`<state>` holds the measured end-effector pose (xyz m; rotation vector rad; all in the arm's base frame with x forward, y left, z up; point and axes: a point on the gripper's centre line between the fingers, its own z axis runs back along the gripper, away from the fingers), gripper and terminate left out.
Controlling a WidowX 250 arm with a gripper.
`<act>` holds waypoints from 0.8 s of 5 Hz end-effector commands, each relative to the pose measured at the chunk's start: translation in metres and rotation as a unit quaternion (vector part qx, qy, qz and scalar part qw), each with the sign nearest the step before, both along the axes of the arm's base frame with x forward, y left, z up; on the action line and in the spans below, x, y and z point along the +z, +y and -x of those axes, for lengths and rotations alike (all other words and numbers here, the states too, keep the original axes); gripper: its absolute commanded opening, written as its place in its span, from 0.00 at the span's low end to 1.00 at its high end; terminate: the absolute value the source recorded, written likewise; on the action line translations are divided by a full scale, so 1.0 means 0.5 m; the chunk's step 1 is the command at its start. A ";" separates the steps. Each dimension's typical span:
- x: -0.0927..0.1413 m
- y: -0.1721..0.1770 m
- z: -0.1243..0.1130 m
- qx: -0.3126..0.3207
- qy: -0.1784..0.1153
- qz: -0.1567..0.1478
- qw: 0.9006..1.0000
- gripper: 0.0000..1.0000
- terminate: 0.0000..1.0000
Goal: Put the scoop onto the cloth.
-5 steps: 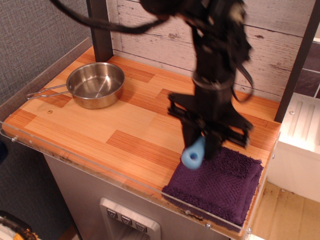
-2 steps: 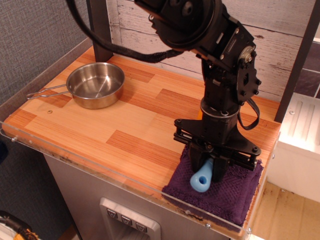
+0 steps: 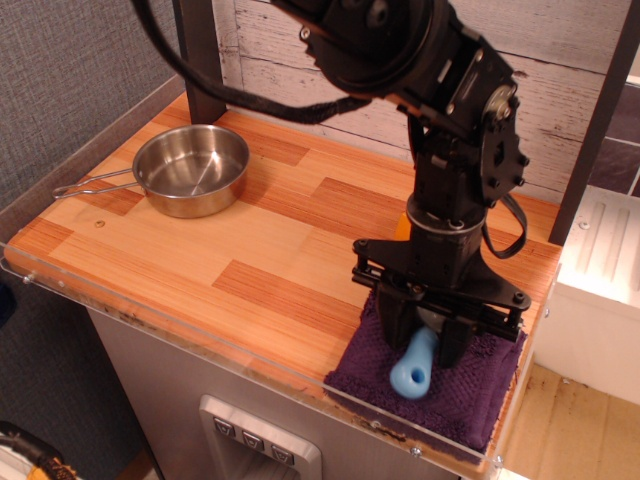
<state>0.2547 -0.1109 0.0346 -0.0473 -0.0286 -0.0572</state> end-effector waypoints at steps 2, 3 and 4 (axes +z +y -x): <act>0.177 0.142 -0.057 0.052 -0.094 -0.014 0.994 1.00 0.00; 0.200 0.242 -0.087 0.102 -0.104 -0.033 0.989 1.00 0.00; 0.181 0.302 -0.118 0.092 -0.082 -0.039 0.992 1.00 0.00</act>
